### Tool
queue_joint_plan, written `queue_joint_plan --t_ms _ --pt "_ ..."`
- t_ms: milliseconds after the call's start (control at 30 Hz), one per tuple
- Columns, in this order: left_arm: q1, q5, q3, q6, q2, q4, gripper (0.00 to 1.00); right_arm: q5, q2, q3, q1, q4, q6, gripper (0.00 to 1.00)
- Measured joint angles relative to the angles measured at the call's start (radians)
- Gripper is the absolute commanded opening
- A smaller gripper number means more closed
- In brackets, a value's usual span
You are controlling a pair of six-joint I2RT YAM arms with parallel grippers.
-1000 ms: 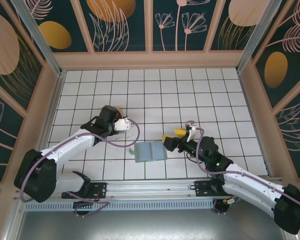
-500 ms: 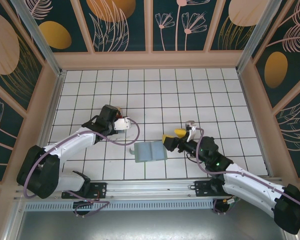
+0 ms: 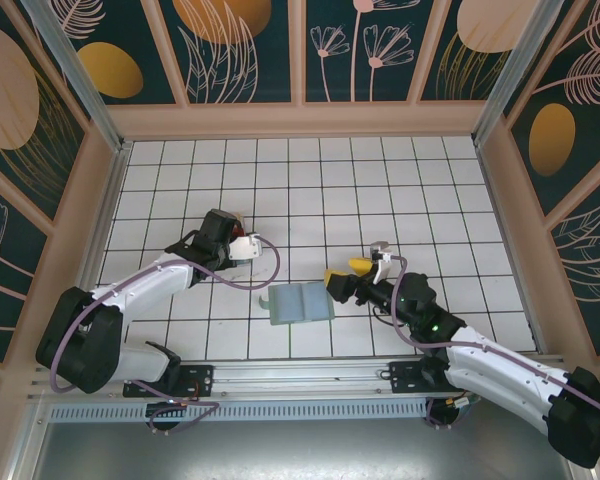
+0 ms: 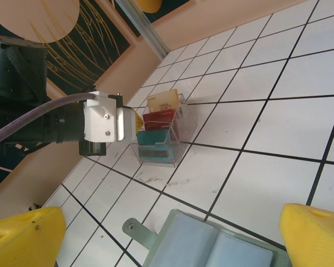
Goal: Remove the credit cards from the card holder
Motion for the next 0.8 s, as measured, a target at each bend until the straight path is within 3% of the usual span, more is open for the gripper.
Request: queue_joint_plan --t_ms 167,800 --pt "0.008 0.0 0.0 0.0 0.002 0.003 0.18 0.0 0.006 0.0 0.0 0.0 0.0 0.99" --pt "0.058 -0.019 0.069 -0.036 0.046 0.06 0.31 -0.003 0.029 0.0 0.0 0.0 0.0 0.99"
